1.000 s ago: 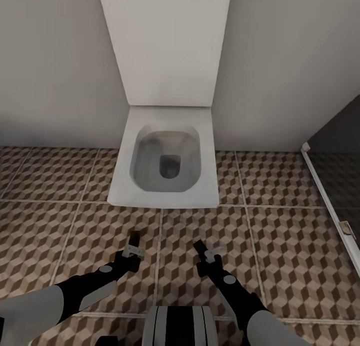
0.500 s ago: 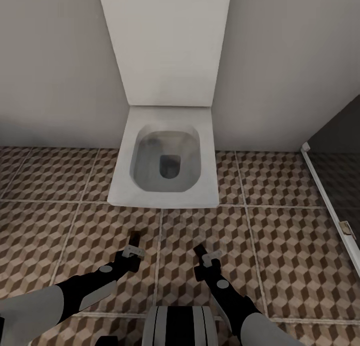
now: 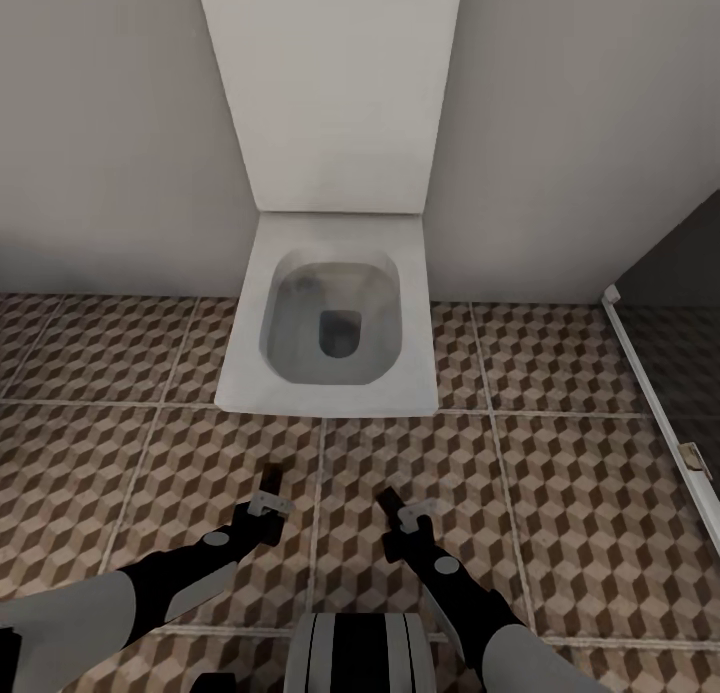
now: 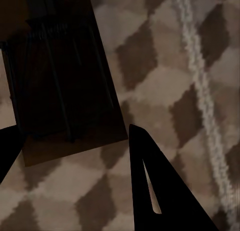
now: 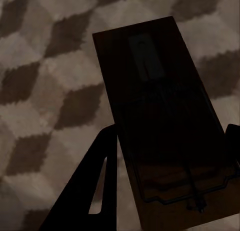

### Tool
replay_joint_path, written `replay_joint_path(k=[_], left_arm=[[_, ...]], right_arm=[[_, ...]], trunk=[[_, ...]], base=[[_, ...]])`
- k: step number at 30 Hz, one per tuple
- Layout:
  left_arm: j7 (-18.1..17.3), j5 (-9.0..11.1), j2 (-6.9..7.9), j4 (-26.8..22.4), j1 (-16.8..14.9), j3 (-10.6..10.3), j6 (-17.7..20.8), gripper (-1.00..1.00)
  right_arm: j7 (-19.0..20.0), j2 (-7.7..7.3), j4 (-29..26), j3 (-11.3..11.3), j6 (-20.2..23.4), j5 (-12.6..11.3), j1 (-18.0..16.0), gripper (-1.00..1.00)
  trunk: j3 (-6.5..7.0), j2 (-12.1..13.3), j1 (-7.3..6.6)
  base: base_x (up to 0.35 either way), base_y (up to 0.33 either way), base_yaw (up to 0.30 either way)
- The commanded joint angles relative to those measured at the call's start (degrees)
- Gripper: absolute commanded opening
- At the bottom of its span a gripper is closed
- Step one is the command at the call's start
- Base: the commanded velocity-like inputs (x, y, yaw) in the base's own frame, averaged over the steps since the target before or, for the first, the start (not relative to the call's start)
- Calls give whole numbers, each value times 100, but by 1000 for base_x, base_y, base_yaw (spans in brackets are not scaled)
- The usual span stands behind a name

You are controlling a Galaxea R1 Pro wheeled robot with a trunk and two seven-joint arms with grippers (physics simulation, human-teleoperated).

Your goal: Take the four mousetraps from the cabinet in the bathroom and place them on the bathroom floor. Make sure all four end up on the same floor surface, and ensure that at least two of them are either under or directly next to the same bathroom sink.

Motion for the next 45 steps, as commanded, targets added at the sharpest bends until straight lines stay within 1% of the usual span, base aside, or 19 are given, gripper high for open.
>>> replay_joint_path(k=[1,6,10,14,22,45], left_arm=[[50,36,1,-14,-10,-49,-35,-100],[50,36,-5,-2,-10,-52,-38,-100],[50,36,-6,-4,-10,-53,-38,-100],[50,36,-6,-4,-10,-53,-38,-100],[50,36,-6,-4,-10,-53,-38,-100],[48,36,-6,-16,-10,-53,-38,-100]], right_arm=[[15,1,0,-11,-20,50,-2,-100],[27,-6,-5,-9,-117,47,-2,-100],[29,-10,-6,-4,-444,46,-2,-100],[25,-9,-9,-3,-559,50,-2,-100],[-4,-8,-7,-8,-567,54,-2,-100],[-24,-8,-14,-11,-564,55,-2,-100]], trunk=[[-3,-1,-1],[-3,-1,-1],[-3,-1,-1],[-3,-1,-1],[-17,-1,-1],[-217,-1,-1]], base=[[0,0,0],[0,0,0],[0,0,0],[0,0,0],[0,0,0],[0,0,0]])
